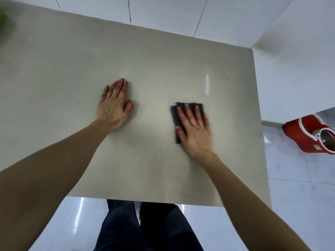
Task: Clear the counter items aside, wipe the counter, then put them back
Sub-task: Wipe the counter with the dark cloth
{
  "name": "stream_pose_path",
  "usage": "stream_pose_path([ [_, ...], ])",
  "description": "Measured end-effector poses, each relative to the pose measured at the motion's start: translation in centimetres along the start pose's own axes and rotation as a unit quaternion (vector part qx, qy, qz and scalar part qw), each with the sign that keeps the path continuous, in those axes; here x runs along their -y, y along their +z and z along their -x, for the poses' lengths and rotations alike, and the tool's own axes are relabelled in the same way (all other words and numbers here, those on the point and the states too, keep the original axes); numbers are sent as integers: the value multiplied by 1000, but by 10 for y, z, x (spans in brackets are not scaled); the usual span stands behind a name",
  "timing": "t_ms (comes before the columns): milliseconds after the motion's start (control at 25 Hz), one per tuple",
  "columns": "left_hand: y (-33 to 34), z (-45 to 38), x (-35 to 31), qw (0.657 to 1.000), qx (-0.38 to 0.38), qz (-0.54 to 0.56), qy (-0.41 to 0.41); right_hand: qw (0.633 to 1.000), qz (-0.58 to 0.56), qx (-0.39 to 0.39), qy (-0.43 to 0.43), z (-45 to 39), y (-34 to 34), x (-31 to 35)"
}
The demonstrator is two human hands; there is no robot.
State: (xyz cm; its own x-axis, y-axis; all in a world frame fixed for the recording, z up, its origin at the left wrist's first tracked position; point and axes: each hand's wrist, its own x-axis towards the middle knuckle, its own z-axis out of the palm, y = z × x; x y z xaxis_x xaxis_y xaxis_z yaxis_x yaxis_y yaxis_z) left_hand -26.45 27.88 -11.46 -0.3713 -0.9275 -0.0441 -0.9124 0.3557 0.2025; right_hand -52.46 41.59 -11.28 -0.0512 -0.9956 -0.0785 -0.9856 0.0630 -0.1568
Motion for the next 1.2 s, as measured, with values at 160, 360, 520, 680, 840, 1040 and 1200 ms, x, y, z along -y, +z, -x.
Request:
stream_pose_path([
  [160, 7, -22, -15, 1000, 13, -16, 0, 988, 5, -16, 156, -17, -24, -108],
  [360, 14, -23, -15, 999, -9, -44, 4, 956, -39, -32, 289, -135, -43, -160],
  [520, 17, -25, -15, 999, -21, -49, 2, 968, -35, -9, 247, -222, -44, -106],
  [680, 16, -26, -13, 999, -24, -49, 5, 999, -1, 9, 44, -226, -25, 17],
  [840, 15, -26, -12, 998, -18, -53, 4, 993, -5, 33, -114, -150, -9, 57],
  [1040, 11, -24, -15, 999, -3, -48, 3, 999, 24, -22, -5, -60, -15, -62],
  [1200, 11, -24, -16, 999, -3, -41, 1, 979, -10, -12, 206, -80, -33, -132],
])
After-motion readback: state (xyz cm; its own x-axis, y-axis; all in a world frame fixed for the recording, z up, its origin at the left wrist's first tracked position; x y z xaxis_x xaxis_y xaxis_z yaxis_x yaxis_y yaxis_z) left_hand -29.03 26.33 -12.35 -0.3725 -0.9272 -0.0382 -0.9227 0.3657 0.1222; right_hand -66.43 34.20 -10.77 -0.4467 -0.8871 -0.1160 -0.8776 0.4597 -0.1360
